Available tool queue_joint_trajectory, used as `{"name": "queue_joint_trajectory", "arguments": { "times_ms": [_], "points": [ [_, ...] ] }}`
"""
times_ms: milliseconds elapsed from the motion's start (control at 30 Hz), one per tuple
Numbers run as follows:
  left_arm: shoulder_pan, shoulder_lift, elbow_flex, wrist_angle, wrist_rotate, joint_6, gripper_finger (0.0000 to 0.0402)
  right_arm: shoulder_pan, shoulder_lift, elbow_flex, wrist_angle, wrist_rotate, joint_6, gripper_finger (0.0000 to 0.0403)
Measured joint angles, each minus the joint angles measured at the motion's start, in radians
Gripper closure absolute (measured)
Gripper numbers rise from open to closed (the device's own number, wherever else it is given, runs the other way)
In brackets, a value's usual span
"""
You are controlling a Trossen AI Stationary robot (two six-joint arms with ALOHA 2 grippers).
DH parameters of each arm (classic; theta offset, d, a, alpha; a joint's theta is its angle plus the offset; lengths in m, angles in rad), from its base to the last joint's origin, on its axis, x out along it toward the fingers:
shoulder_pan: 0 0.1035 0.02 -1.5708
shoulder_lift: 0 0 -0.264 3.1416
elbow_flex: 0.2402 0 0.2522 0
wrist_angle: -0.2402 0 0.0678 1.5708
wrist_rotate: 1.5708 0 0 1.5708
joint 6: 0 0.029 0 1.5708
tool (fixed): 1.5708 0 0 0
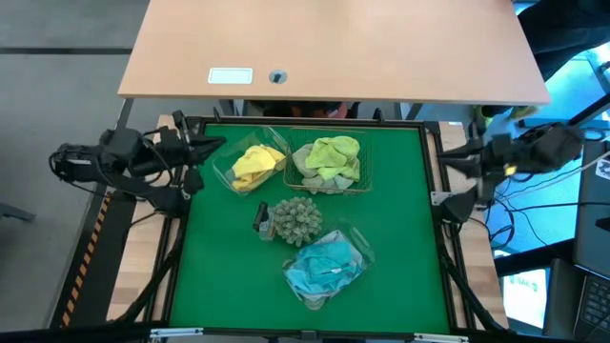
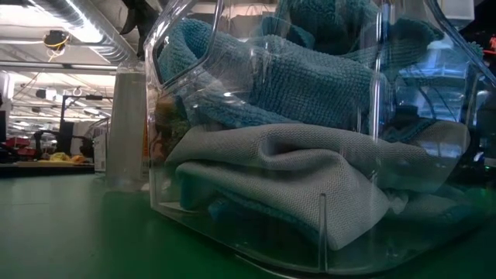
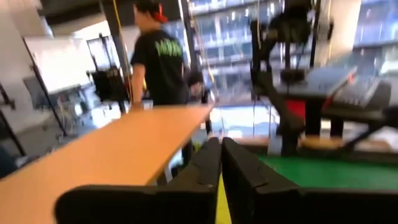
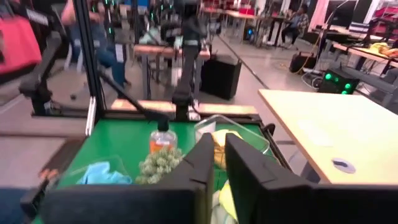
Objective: Sort microfiber towel by color & place in baskets
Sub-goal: Return to Home Position
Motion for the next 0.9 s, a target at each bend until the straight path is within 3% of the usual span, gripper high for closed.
{"name": "queue_joint_trajectory", "arguments": {
  "times_ms": [100, 233, 567, 900],
  "points": [
    [0.023, -0.039, 0.0, -0.11, 0.028, -0.059, 0.0398, 0.0, -0.051, -0.01, 0.004, 0.003, 0.015, 0.038],
    [0.032, -0.093, -0.06, -0.133, 0.028, -0.095, 0.04, 0.0, -0.097, -0.077, 0.003, 0.058, 0.035, 0.0399],
    [0.032, -0.314, -0.296, -0.088, 0.083, -0.126, 0.0401, 0.0, -0.175, -0.3, 0.07, 0.083, 0.049, 0.039],
    [0.032, -0.581, -0.527, -0.016, 0.054, -0.135, 0.0401, 0.0, -0.29, -0.512, 0.185, 0.084, 0.047, 0.0395]
  ]
}}
